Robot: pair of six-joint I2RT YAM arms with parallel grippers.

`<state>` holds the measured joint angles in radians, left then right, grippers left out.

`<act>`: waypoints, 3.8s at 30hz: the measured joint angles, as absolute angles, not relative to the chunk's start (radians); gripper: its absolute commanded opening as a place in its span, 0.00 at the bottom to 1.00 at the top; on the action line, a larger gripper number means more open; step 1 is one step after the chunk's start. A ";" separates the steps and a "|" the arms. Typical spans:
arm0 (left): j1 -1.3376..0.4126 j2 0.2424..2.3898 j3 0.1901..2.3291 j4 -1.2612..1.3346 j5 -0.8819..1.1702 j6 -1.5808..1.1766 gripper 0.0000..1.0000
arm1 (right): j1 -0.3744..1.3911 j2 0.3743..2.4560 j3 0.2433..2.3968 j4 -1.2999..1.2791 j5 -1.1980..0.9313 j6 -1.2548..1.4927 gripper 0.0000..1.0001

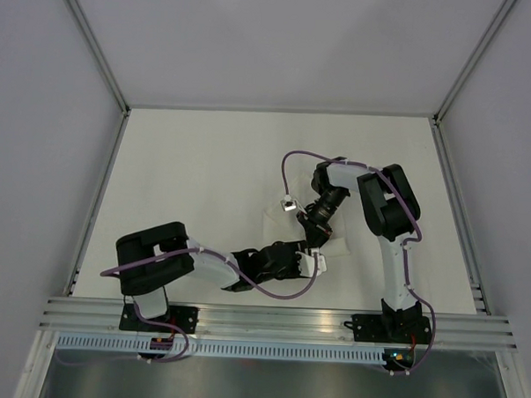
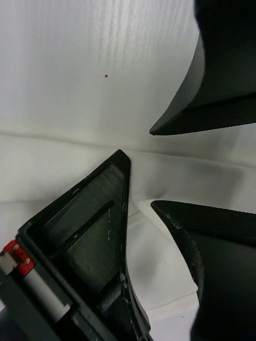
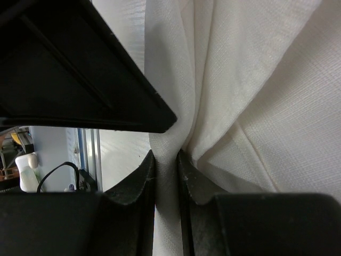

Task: Fold the napkin, place the utensils inside, and roll it up
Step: Roll the napkin with the utensil

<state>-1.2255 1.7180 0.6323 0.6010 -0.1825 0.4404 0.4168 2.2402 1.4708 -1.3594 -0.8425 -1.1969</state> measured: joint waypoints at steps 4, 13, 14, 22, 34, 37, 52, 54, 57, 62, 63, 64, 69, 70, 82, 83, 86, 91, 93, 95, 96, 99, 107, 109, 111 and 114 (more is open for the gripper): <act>-1.225 1.766 0.643 0.628 -0.194 0.467 0.59 | 0.416 2.244 1.475 -1.365 -0.842 -1.197 0.15; -1.225 1.807 0.670 0.649 -0.208 0.480 0.44 | 0.414 2.260 1.489 -1.382 -0.846 -1.197 0.15; -1.225 1.807 0.673 0.641 -0.208 0.480 0.41 | 0.414 2.260 1.490 -1.383 -0.846 -1.197 0.15; -1.204 1.817 0.740 0.521 -0.157 0.457 0.17 | 0.410 2.271 1.496 -1.403 -0.839 -1.197 0.16; -1.144 1.821 0.817 0.390 -0.003 0.404 0.02 | 0.391 2.242 1.481 -1.413 -0.836 -1.158 0.51; -1.123 1.831 0.847 0.356 0.036 0.388 0.02 | 0.380 2.217 1.477 -1.393 -0.828 -1.145 0.52; -0.990 1.880 1.023 0.094 0.331 0.285 0.02 | 0.114 2.034 1.490 -1.081 -0.927 -0.987 0.55; -0.962 1.895 1.050 0.060 0.387 0.268 0.02 | 0.057 2.017 1.502 -1.095 -0.963 -1.002 0.55; -0.914 1.921 1.086 0.017 0.487 0.239 0.02 | -0.038 2.000 1.525 -1.174 -1.021 -1.096 0.55; -0.841 1.982 1.156 -0.059 0.654 0.196 0.02 | -0.151 1.926 1.462 -1.271 -1.051 -1.306 0.55; -0.829 1.995 1.170 -0.072 0.687 0.188 0.02 | -0.152 1.893 1.419 -1.273 -1.049 -1.319 0.55; -0.818 2.008 1.183 -0.083 0.715 0.179 0.02 | -0.147 1.857 1.375 -1.266 -1.048 -1.316 0.55; -0.778 2.064 1.235 -0.129 0.830 0.142 0.02 | -0.049 1.614 1.114 -1.023 -0.963 -1.181 0.57; -0.772 2.072 1.242 -0.134 0.847 0.134 0.02 | -0.010 1.561 1.056 -0.949 -0.931 -1.145 0.58; -0.727 2.181 1.369 -0.262 0.980 0.062 0.02 | 0.449 1.297 0.660 -0.378 -0.537 -0.944 0.58; -0.726 2.191 1.384 -0.277 0.985 0.058 0.02 | 0.479 1.301 0.646 -0.359 -0.514 -0.937 0.58; -0.725 2.217 1.425 -0.318 0.997 0.046 0.02 | 0.539 1.325 0.635 -0.303 -0.455 -0.914 0.56; -0.725 2.232 1.455 -0.355 0.997 0.039 0.02 | 0.576 1.370 0.634 -0.232 -0.385 -0.886 0.51; -0.725 2.232 1.460 -0.363 0.996 0.037 0.02 | 0.586 1.384 0.634 -0.224 -0.377 -0.877 0.48; -0.725 2.233 1.463 -0.369 0.994 0.036 0.02 | 0.594 1.400 0.634 -0.220 -0.366 -0.871 0.47; -0.725 2.233 1.464 -0.371 0.993 0.036 0.02 | 0.597 1.407 0.634 -0.218 -0.363 -0.870 0.46; -0.725 2.241 1.475 -0.383 0.993 0.036 0.03 | 0.601 1.424 0.631 -0.213 -0.357 -0.867 0.43; -0.721 2.249 1.497 -0.411 0.979 0.020 0.31 | 0.601 1.430 0.627 -0.197 -0.346 -0.862 0.20; -0.713 2.247 1.491 -0.397 0.979 -0.007 0.37 | 0.602 1.433 0.627 -0.188 -0.346 -0.859 0.15; -0.702 2.234 1.471 -0.363 0.981 -0.042 0.41 | 0.602 1.436 0.625 -0.177 -0.347 -0.859 0.09; -0.677 2.202 1.433 -0.304 0.979 -0.094 0.42 | 0.601 1.443 0.625 -0.161 -0.350 -0.859 0.00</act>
<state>-0.6769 2.2021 1.4334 -0.3042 0.9787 -0.0944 0.6006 1.4429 0.6247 -0.1608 -0.3504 -0.8593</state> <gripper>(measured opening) 0.413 0.335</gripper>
